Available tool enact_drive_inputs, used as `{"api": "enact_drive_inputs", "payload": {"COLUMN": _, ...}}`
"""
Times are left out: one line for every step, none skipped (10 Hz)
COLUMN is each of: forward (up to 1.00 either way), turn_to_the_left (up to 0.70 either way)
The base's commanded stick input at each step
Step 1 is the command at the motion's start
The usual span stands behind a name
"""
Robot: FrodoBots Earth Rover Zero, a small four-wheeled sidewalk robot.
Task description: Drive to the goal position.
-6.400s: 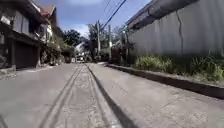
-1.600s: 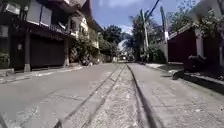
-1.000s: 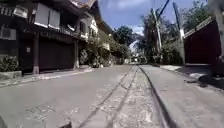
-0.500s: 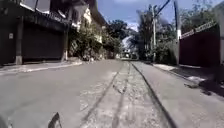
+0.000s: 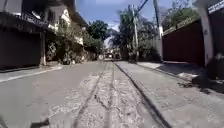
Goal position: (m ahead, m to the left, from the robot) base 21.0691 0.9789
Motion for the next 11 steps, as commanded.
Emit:
{"api": "enact_drive_inputs", "payload": {"forward": 1.0, "turn_to_the_left": -0.25}}
{"api": "enact_drive_inputs", "payload": {"forward": 1.0, "turn_to_the_left": -0.25}}
{"api": "enact_drive_inputs", "payload": {"forward": 1.0, "turn_to_the_left": -0.25}}
{"api": "enact_drive_inputs", "payload": {"forward": 1.0, "turn_to_the_left": -0.25}}
{"api": "enact_drive_inputs", "payload": {"forward": 1.0, "turn_to_the_left": 0.14}}
{"api": "enact_drive_inputs", "payload": {"forward": 1.0, "turn_to_the_left": 0.15}}
{"api": "enact_drive_inputs", "payload": {"forward": 1.0, "turn_to_the_left": 0.15}}
{"api": "enact_drive_inputs", "payload": {"forward": 1.0, "turn_to_the_left": 0.15}}
{"api": "enact_drive_inputs", "payload": {"forward": 1.0, "turn_to_the_left": 0.15}}
{"api": "enact_drive_inputs", "payload": {"forward": 1.0, "turn_to_the_left": 0.15}}
{"api": "enact_drive_inputs", "payload": {"forward": 1.0, "turn_to_the_left": 0.15}}
